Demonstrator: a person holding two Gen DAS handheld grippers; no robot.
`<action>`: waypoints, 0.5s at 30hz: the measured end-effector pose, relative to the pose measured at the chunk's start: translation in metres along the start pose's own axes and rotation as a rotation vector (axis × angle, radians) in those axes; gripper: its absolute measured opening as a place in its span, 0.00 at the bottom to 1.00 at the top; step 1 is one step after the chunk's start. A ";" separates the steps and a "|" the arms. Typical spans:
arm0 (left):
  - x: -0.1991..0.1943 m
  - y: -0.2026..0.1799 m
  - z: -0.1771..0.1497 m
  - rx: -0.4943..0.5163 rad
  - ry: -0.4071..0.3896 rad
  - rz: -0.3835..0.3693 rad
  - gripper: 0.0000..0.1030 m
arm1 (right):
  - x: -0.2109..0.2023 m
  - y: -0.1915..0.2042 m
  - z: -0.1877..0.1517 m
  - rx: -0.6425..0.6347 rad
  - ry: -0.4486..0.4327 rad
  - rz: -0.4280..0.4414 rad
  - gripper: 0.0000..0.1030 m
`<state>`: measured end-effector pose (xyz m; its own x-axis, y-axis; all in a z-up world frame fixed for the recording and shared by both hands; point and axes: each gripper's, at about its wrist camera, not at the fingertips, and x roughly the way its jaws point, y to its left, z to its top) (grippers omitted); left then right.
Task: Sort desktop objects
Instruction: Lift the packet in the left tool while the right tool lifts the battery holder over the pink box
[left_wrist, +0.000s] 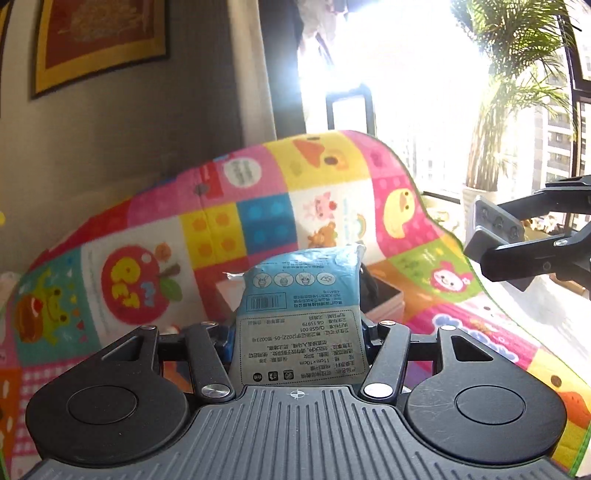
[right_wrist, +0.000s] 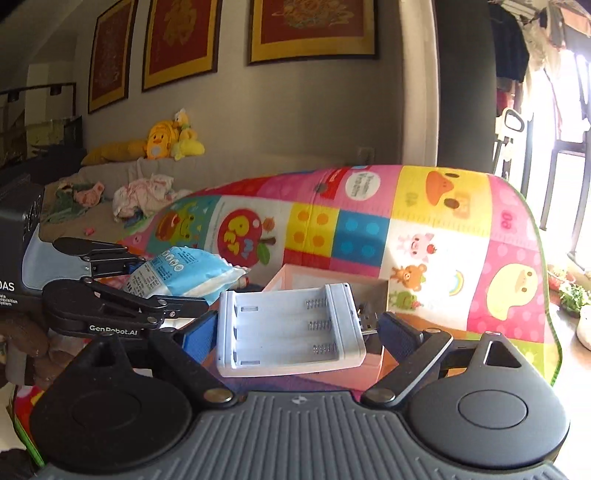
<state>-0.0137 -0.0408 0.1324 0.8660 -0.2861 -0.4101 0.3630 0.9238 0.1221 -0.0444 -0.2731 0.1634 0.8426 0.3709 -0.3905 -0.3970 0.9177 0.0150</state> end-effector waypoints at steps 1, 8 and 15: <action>0.010 0.001 0.011 -0.009 -0.005 0.002 0.59 | 0.001 -0.003 0.005 0.010 -0.014 -0.014 0.89; 0.118 0.027 0.029 -0.255 0.117 0.038 0.59 | 0.032 -0.025 0.013 0.078 -0.003 -0.063 0.89; 0.208 0.052 0.007 -0.483 0.219 0.107 0.61 | 0.072 -0.043 0.003 0.095 0.067 -0.102 0.89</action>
<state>0.1876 -0.0539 0.0595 0.7787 -0.1719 -0.6035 0.0327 0.9716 -0.2345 0.0346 -0.2851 0.1375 0.8494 0.2675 -0.4549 -0.2714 0.9607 0.0582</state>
